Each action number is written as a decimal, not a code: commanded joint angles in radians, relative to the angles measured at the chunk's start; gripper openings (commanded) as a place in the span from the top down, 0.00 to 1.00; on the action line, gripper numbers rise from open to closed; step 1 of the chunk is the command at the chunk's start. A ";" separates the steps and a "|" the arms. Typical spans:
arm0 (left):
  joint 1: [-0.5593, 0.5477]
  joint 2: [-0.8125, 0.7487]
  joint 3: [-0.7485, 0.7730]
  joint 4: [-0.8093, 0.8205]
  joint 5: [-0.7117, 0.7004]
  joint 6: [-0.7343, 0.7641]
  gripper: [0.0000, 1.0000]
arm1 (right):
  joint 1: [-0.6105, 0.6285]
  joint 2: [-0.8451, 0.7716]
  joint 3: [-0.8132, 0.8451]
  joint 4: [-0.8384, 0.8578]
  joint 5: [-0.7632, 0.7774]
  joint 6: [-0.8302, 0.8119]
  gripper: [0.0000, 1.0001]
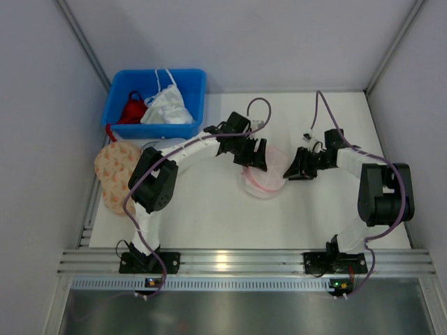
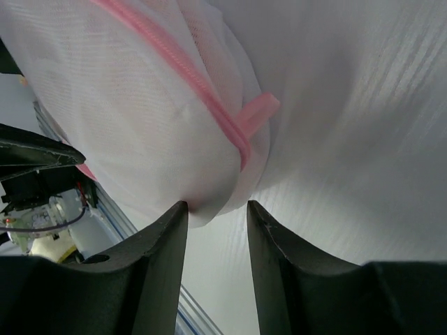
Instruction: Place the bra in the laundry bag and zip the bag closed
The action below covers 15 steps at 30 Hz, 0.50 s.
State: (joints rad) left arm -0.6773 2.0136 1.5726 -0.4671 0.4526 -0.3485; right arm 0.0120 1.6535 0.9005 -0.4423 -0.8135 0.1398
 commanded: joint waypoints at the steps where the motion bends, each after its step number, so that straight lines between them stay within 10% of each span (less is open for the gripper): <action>1: 0.030 -0.081 -0.065 0.159 0.142 -0.116 0.30 | 0.008 -0.040 0.043 0.043 -0.012 -0.016 0.60; 7: 0.091 -0.134 -0.183 0.405 0.317 -0.341 0.45 | 0.008 -0.135 0.041 0.066 -0.021 -0.002 0.59; 15: 0.108 -0.139 -0.258 0.573 0.344 -0.463 0.40 | 0.039 -0.195 0.012 0.074 -0.035 0.006 0.59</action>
State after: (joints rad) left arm -0.5648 1.9228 1.3254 -0.0311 0.7498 -0.7414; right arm 0.0265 1.5013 0.9047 -0.4088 -0.8242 0.1436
